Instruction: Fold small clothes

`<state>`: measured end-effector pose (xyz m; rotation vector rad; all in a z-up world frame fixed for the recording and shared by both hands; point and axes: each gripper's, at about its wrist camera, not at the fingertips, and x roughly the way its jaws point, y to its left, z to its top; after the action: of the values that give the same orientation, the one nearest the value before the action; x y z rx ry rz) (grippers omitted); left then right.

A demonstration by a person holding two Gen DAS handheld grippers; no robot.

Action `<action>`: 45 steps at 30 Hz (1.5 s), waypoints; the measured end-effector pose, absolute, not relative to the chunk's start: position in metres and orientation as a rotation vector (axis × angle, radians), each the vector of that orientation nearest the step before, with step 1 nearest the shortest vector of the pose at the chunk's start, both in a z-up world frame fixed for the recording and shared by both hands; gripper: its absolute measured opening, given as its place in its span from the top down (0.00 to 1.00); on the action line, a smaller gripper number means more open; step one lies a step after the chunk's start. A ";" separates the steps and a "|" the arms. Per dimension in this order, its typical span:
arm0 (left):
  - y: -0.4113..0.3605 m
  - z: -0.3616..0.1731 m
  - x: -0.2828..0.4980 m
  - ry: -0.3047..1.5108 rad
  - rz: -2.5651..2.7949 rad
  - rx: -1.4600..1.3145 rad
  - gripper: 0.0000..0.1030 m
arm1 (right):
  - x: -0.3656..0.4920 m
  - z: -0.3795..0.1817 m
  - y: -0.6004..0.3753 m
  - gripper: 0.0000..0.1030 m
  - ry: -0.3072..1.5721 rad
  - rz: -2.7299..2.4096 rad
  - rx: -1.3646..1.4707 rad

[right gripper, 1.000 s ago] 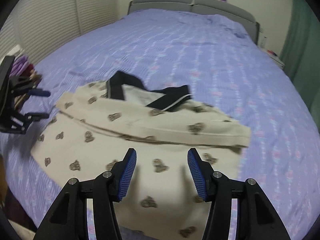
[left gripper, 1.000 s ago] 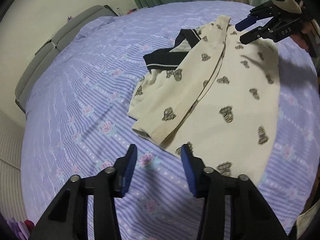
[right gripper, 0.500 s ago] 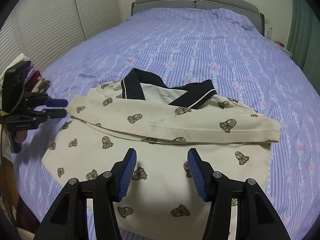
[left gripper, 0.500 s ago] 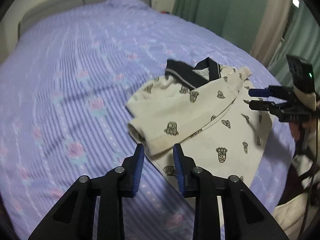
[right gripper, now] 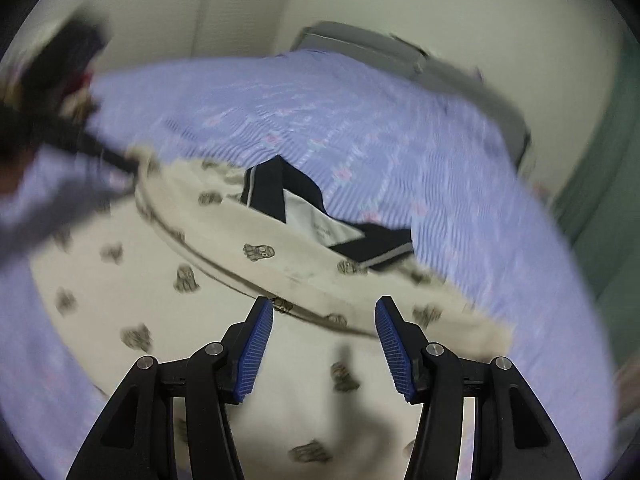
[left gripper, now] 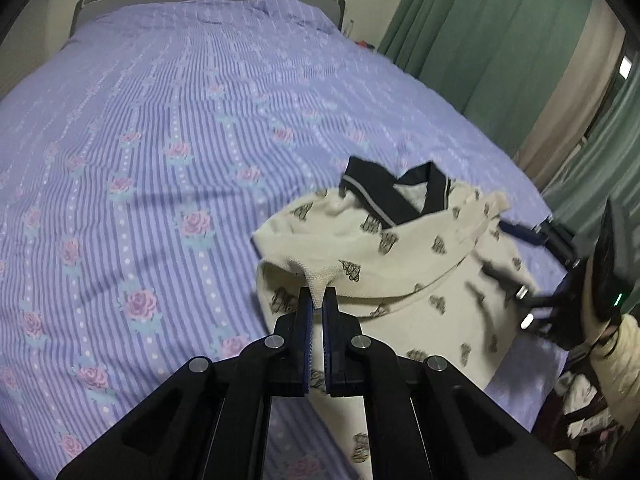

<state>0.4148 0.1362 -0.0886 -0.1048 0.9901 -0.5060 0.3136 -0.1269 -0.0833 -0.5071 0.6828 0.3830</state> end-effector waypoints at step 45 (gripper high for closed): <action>0.135 -0.033 0.435 0.834 -0.296 -0.027 0.56 | 0.386 -0.051 -0.165 0.44 0.647 0.298 -0.214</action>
<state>0.4350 0.1354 -0.0333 -0.0267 0.8343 -0.2960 0.3855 -0.1646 -0.0511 -0.2145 0.6470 0.2983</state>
